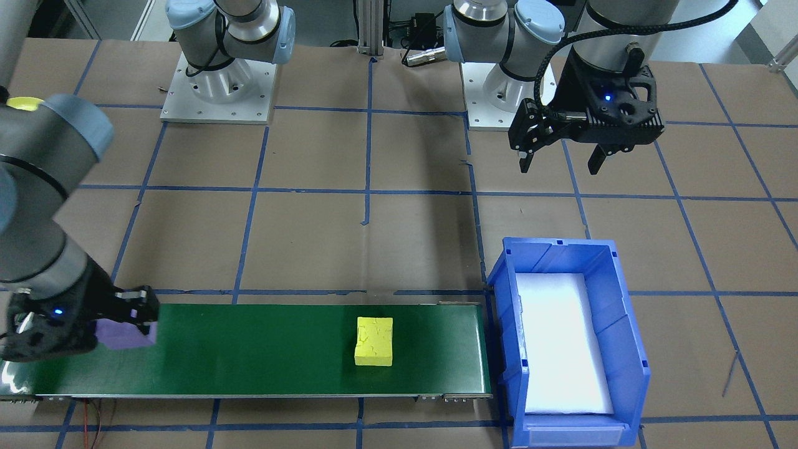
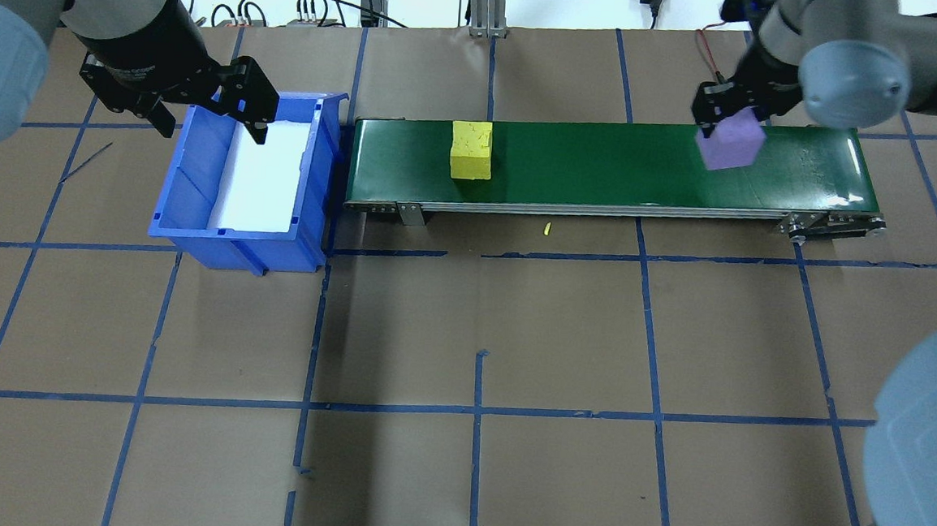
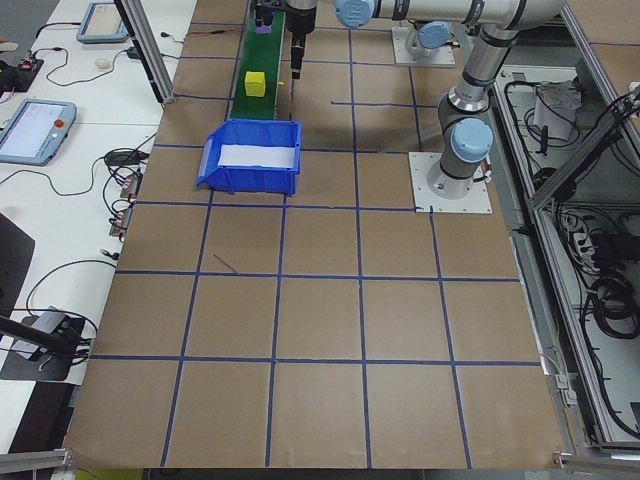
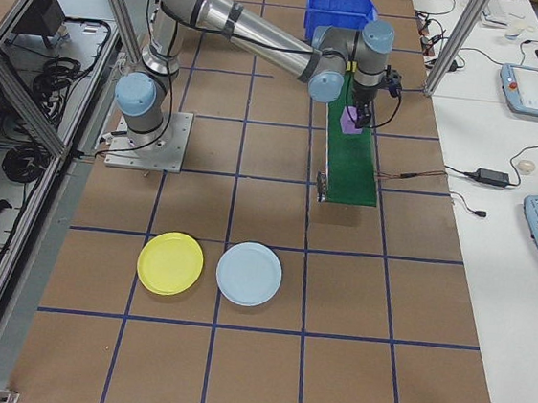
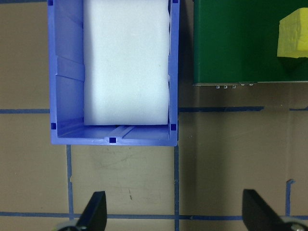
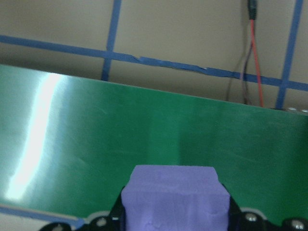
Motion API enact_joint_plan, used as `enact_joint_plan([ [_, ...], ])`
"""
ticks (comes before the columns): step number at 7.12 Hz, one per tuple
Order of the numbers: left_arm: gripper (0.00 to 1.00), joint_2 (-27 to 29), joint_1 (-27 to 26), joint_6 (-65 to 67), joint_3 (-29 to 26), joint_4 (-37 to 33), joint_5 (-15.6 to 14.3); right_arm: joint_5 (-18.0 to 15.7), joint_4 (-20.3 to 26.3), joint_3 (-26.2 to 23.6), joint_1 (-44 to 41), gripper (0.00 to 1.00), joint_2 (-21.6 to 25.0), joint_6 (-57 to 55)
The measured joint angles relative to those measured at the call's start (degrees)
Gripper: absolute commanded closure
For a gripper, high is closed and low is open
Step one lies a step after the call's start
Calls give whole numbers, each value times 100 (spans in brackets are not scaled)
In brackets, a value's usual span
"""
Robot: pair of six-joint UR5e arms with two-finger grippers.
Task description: Move block left to right into plate
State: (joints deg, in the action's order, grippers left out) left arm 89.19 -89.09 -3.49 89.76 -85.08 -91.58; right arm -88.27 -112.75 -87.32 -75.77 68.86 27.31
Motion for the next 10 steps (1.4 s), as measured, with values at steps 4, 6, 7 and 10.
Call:
enact_joint_plan([
  [4, 0, -37, 90, -26, 70, 2, 283, -325, 356, -945, 3254, 81, 623, 4090],
  [6, 0, -42, 89, -16, 76, 6, 279, -306, -655, -1507, 4207, 55, 459, 5187],
  [7, 0, -42, 91, -3, 75, 8, 286, -280, -976, -1594, 4393, 1, 286, 5388],
  [10, 0, -42, 93, 9, 63, 9, 296, -321, -1531, -1623, 4492, 0, -196, 5356],
])
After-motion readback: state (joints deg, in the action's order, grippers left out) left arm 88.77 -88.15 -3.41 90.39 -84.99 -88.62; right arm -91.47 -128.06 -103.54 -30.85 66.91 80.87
